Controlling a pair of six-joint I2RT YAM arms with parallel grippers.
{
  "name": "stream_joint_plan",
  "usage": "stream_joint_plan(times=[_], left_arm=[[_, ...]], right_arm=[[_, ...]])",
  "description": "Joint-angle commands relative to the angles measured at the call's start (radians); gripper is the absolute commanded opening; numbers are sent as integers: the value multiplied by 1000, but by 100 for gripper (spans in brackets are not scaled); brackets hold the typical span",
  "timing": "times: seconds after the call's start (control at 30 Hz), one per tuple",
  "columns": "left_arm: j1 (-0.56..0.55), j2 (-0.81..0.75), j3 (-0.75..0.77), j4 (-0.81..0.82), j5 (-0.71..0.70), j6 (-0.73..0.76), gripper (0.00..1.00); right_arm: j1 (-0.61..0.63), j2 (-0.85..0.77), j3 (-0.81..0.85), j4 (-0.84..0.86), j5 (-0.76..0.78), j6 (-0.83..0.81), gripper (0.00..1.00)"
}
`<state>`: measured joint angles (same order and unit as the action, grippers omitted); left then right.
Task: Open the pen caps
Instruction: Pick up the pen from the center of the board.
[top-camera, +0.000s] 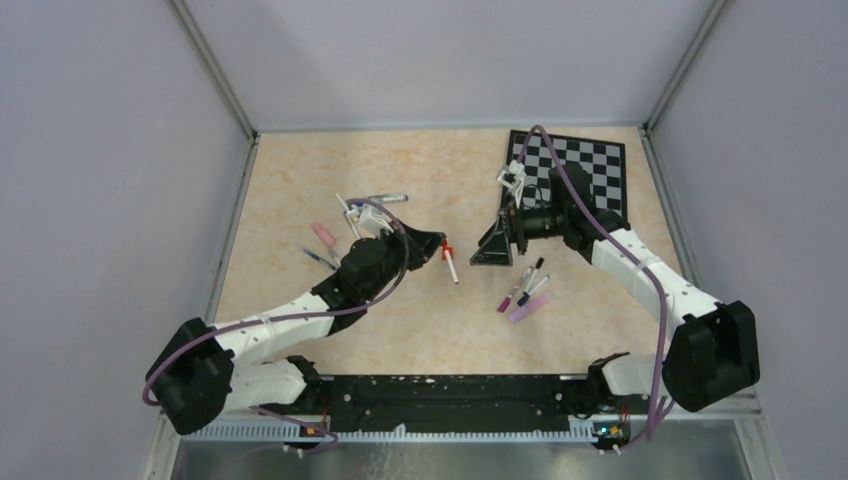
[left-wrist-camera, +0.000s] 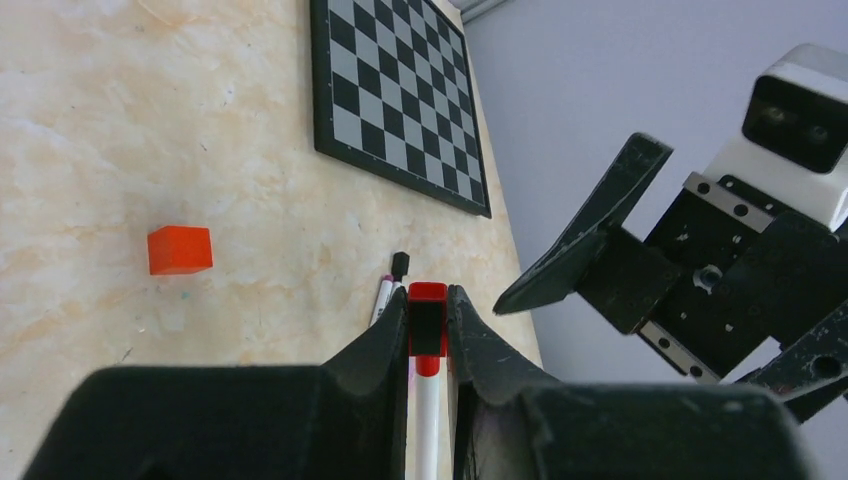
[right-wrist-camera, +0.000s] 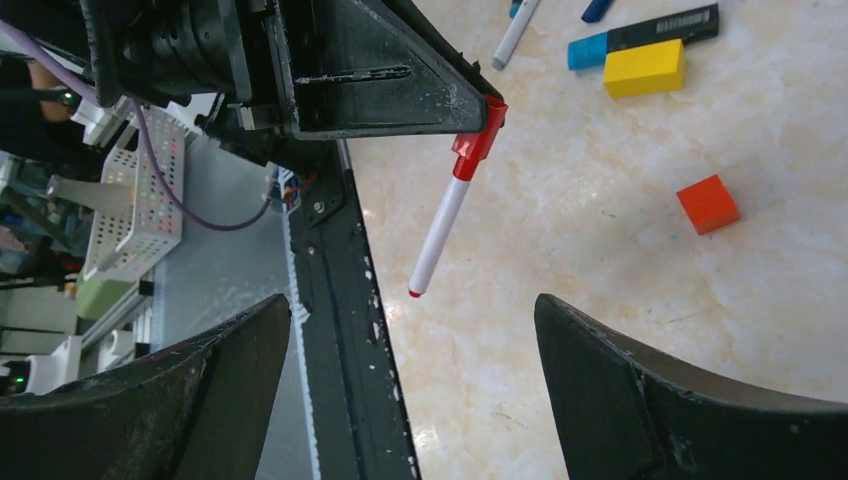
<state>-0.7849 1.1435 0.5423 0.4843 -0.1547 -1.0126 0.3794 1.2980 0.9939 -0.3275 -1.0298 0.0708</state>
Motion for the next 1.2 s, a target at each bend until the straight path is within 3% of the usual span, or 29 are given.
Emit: stream_joint_plan(times=[0.0, 0.2, 0.37, 0.47, 0.63, 0.7, 0.87, 1.03, 1.17], left_arm=[[-41, 35, 58, 124, -112, -21, 0], [-91, 83, 89, 157, -155, -21, 0], [-123, 104, 107, 174, -177, -17, 0], [-130, 110, 111, 180, -181, -12, 0], [-134, 106, 106, 188, -181, -10, 0], [-134, 100, 106, 189, -177, -2, 0], [-132, 71, 96, 180, -142, 39, 37], [-107, -18, 70, 88, -63, 117, 75], [-30, -90, 59, 1, 107, 182, 93]], right_arm=[[30, 8, -44, 163, -4, 157, 89], [58, 45, -82, 238, 18, 209, 85], [68, 74, -84, 264, 18, 236, 72], [74, 80, -86, 283, 6, 250, 55], [78, 83, -86, 290, -9, 252, 7], [79, 81, -82, 277, -7, 238, 0], [78, 68, -51, 180, 4, 120, 0], [76, 37, 16, -75, 77, -248, 0], [75, 0, 12, -201, 174, -497, 0]])
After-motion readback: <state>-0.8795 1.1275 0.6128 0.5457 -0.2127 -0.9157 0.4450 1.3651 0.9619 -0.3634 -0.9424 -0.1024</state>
